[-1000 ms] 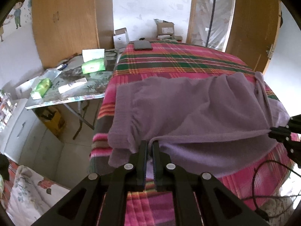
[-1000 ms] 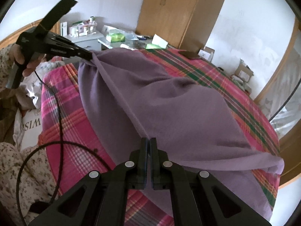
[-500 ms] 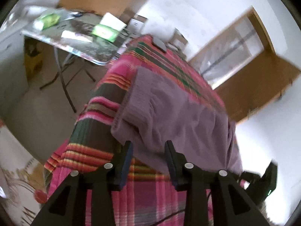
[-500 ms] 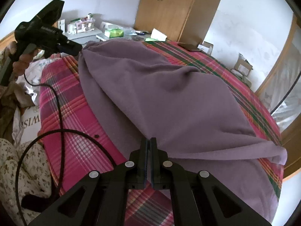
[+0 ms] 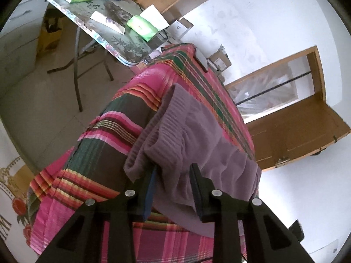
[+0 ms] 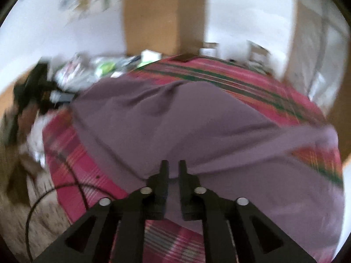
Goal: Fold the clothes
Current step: 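Lay the mauve garment onto the bedspread with both grippers, spreading it flat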
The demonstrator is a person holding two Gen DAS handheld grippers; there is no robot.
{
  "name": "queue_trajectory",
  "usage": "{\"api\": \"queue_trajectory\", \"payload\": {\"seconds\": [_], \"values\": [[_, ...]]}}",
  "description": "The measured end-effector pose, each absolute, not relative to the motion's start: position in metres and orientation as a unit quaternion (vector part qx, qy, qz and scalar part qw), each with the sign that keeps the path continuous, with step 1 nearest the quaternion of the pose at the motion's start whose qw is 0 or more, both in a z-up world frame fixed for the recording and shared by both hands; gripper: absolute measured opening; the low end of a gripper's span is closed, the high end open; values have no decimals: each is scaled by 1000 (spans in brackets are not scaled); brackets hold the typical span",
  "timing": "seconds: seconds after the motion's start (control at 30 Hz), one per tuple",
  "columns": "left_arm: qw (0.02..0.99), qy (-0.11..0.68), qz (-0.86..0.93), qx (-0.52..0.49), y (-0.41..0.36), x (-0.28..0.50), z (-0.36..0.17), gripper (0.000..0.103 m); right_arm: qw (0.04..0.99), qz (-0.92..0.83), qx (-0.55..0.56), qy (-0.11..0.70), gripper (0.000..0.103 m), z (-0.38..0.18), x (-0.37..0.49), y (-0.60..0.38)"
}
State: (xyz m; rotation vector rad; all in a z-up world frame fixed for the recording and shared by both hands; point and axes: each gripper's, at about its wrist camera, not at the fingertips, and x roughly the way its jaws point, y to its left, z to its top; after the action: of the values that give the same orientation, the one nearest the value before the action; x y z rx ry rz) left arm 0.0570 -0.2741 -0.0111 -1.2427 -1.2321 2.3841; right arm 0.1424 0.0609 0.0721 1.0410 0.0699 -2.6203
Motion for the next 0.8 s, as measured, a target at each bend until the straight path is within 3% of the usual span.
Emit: {"api": "queue_trajectory", "payload": {"seconds": [0.1, 0.23, 0.8], "values": [[87, -425, 801, -412, -274, 60, -14, 30, 137, -921, 353, -92, 26, 68, 145, 102], [84, -429, 798, -415, -271, 59, -18, 30, 101, -914, 347, -185, 38, 59, 137, 130], [72, -440, 793, -414, -269, 56, -20, 28, 15, -879, 391, -272, 38, 33, 82, 148]]}}
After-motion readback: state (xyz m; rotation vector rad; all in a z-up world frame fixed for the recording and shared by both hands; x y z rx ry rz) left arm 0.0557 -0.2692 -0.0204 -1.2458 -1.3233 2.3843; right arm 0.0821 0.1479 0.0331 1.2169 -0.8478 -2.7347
